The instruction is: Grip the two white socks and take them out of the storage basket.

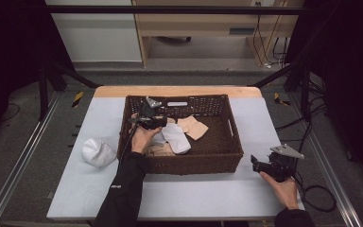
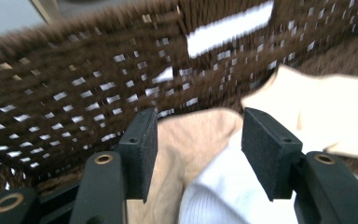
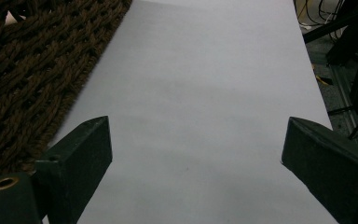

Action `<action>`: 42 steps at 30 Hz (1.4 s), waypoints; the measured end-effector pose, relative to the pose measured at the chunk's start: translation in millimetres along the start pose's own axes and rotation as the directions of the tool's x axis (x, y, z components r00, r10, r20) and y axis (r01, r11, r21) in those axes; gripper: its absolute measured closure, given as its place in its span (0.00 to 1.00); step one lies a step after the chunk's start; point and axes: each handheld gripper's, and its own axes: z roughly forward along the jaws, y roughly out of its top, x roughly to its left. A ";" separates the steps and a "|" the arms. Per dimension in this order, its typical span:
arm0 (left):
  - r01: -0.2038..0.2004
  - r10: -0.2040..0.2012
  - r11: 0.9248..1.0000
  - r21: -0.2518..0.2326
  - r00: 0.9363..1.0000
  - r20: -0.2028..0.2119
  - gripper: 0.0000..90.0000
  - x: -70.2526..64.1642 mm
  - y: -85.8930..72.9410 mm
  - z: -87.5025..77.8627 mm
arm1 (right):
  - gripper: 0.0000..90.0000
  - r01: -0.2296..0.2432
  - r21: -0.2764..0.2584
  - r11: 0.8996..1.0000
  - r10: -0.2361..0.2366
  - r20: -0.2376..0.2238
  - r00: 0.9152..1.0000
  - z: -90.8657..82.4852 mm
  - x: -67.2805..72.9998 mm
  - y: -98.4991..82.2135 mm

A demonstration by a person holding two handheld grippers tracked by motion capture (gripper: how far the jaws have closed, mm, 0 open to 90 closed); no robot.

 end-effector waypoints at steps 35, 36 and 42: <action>0.004 0.006 0.998 -0.069 0.990 0.140 0.96 -8.9 14.2 -41.6 | 0.10 0.006 0.003 1.000 -0.006 -0.001 1.000 -0.7 -0.1 -0.3; 0.011 0.003 0.995 -0.096 0.989 0.146 0.96 -8.4 15.9 -47.1 | 0.10 0.003 0.002 1.000 -0.003 -0.001 1.000 -0.8 -0.1 -0.2; 0.051 -0.018 0.971 -0.231 0.990 0.142 0.96 -2.5 25.4 -85.7 | 0.10 0.003 0.001 1.000 -0.003 0.000 1.000 -1.2 -0.1 -0.3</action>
